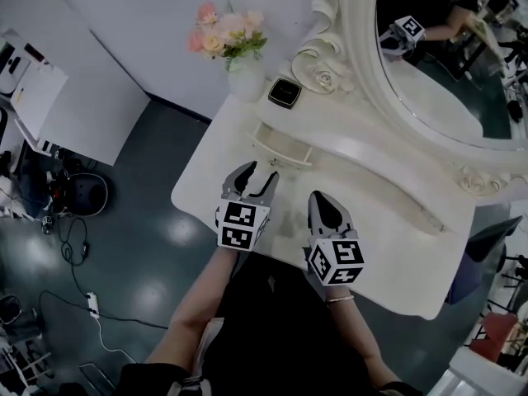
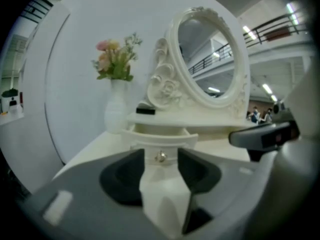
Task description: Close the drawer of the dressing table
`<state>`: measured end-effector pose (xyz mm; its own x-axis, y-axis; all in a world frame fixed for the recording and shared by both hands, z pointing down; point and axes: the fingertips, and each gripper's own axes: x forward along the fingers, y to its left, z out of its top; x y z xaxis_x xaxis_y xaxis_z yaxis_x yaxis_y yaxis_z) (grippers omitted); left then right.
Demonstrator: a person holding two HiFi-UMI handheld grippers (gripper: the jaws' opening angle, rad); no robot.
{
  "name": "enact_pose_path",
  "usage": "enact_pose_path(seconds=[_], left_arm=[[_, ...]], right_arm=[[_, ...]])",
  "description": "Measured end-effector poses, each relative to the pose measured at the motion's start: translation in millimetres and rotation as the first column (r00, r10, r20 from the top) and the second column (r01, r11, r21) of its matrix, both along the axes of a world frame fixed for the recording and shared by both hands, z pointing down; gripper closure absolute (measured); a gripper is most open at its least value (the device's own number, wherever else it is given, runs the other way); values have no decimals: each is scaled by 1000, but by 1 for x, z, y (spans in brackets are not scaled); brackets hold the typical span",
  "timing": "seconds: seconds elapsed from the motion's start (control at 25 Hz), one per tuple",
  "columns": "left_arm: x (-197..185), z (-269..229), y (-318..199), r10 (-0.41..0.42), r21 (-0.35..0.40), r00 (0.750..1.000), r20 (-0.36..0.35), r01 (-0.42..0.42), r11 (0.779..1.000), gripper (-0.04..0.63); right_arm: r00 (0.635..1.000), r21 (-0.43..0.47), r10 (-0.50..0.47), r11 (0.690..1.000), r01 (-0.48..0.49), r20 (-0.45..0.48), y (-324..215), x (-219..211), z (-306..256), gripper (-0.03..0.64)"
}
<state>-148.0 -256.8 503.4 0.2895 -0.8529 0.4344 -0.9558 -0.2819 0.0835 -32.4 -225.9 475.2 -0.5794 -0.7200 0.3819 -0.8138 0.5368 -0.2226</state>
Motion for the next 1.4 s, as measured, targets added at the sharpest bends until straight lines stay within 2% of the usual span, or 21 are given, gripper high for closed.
enact_pose_path(seconds=[0.2,0.44,0.8,1.4], left_arm=[[4,9,-12,59,-18,998,3,-59,998,385],[8,16,-21,92,-28,996,-4,-92,995,385],[12,18,-34,87,-40,996,4,-86,995,383],[18,20,-62,66,-50,997,28,-64,997,383]], right_arm=[[997,-13,78,997,-78,-12,-3,5,4,612],[988,-31,149,988,-150,-33,-2,14,11,612],[976,-38,212,976,-214,-48,-1,25,14,612],[963,-45,265,962,-268,-54,-8,43,17,612]])
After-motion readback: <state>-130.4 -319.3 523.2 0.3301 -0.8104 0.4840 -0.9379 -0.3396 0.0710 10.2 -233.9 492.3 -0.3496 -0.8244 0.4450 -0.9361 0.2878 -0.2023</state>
